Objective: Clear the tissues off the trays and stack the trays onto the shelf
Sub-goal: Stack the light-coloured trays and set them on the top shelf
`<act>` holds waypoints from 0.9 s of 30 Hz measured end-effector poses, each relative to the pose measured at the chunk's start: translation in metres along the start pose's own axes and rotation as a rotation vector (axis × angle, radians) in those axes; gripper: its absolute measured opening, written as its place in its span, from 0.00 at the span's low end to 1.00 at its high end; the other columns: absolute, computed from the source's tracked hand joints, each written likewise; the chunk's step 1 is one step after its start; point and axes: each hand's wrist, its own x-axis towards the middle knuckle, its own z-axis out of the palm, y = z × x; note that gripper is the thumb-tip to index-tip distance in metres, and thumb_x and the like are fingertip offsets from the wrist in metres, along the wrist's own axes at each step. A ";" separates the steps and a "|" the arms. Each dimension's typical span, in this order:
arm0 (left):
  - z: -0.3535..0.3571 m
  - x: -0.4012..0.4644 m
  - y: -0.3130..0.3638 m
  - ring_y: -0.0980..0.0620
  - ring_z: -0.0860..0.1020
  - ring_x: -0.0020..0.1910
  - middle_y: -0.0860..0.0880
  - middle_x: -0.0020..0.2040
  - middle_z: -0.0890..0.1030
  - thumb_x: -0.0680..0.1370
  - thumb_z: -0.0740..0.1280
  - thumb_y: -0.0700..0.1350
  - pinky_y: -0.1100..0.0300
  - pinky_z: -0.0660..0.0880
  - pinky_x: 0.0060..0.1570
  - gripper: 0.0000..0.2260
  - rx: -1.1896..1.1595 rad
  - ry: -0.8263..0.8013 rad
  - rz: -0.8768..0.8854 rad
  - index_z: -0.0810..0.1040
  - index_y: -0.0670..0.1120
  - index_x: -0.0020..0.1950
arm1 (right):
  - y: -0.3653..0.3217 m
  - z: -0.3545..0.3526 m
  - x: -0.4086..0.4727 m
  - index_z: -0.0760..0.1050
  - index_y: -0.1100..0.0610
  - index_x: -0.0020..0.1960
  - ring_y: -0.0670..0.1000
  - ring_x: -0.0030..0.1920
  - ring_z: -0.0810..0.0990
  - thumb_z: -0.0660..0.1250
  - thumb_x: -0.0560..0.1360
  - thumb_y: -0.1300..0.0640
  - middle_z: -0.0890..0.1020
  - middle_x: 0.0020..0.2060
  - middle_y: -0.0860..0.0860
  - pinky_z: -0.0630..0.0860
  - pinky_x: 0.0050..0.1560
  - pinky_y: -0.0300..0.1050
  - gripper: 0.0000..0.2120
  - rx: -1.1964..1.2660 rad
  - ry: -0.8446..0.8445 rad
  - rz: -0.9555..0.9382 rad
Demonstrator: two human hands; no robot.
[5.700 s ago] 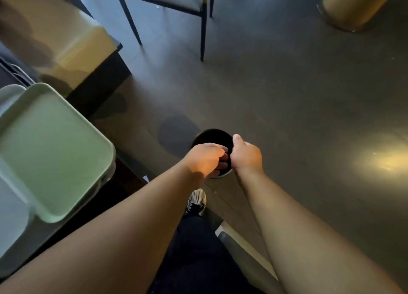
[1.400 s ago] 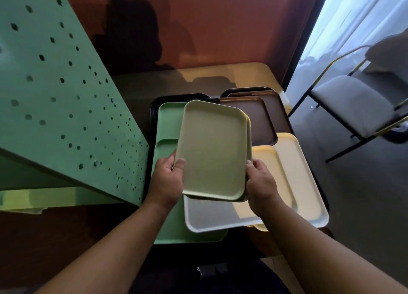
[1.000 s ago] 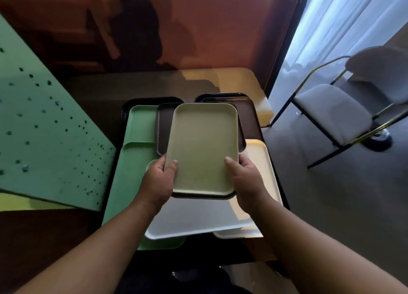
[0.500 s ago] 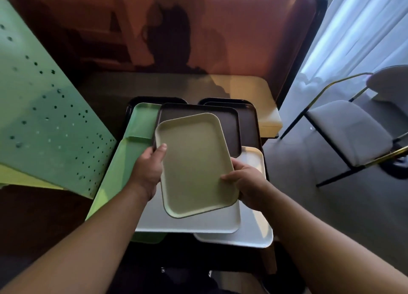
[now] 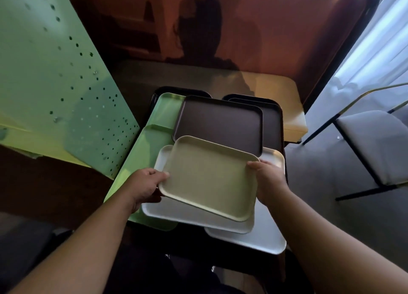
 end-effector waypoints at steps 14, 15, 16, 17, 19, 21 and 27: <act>0.029 0.014 -0.023 0.44 0.79 0.42 0.44 0.45 0.80 0.71 0.67 0.46 0.57 0.74 0.39 0.05 0.771 0.124 0.112 0.80 0.47 0.43 | 0.013 0.012 0.009 0.77 0.52 0.72 0.51 0.43 0.81 0.59 0.76 0.63 0.84 0.53 0.53 0.81 0.42 0.47 0.25 -0.558 0.123 -0.192; 0.029 0.018 -0.023 0.44 0.78 0.51 0.44 0.56 0.78 0.71 0.68 0.47 0.55 0.76 0.47 0.13 0.794 0.164 0.122 0.81 0.49 0.54 | 0.014 0.014 0.009 0.76 0.51 0.72 0.52 0.45 0.82 0.61 0.75 0.62 0.83 0.56 0.54 0.83 0.45 0.49 0.25 -0.586 0.142 -0.199; 0.027 0.021 -0.024 0.42 0.73 0.59 0.44 0.66 0.72 0.70 0.70 0.49 0.52 0.75 0.54 0.23 0.819 0.206 0.126 0.76 0.51 0.65 | 0.015 0.016 0.009 0.76 0.50 0.72 0.54 0.49 0.82 0.62 0.74 0.60 0.82 0.60 0.54 0.84 0.49 0.53 0.26 -0.615 0.175 -0.208; 0.026 0.022 -0.021 0.40 0.68 0.66 0.44 0.73 0.64 0.68 0.72 0.51 0.50 0.73 0.60 0.32 0.818 0.242 0.116 0.69 0.53 0.72 | 0.016 0.018 0.007 0.75 0.50 0.73 0.57 0.55 0.81 0.64 0.73 0.59 0.80 0.63 0.55 0.84 0.54 0.57 0.27 -0.647 0.212 -0.216; 0.023 0.028 -0.018 0.37 0.61 0.72 0.42 0.78 0.56 0.66 0.74 0.53 0.46 0.68 0.66 0.44 0.764 0.239 0.080 0.58 0.52 0.78 | 0.018 0.020 0.004 0.73 0.50 0.74 0.60 0.66 0.74 0.66 0.73 0.58 0.75 0.68 0.56 0.79 0.61 0.58 0.28 -0.737 0.277 -0.222; 0.022 0.034 -0.014 0.36 0.63 0.72 0.40 0.77 0.58 0.65 0.75 0.53 0.46 0.66 0.68 0.48 0.709 0.189 0.042 0.54 0.50 0.80 | 0.021 0.018 0.000 0.69 0.50 0.75 0.60 0.64 0.76 0.67 0.74 0.58 0.75 0.67 0.57 0.79 0.59 0.54 0.29 -0.735 0.268 -0.154; 0.028 0.034 -0.001 0.36 0.66 0.67 0.37 0.70 0.66 0.67 0.74 0.52 0.47 0.69 0.63 0.42 0.665 0.259 0.036 0.60 0.42 0.75 | 0.030 0.006 -0.012 0.68 0.51 0.73 0.56 0.50 0.83 0.66 0.74 0.61 0.81 0.58 0.53 0.83 0.52 0.55 0.27 -0.515 0.251 -0.060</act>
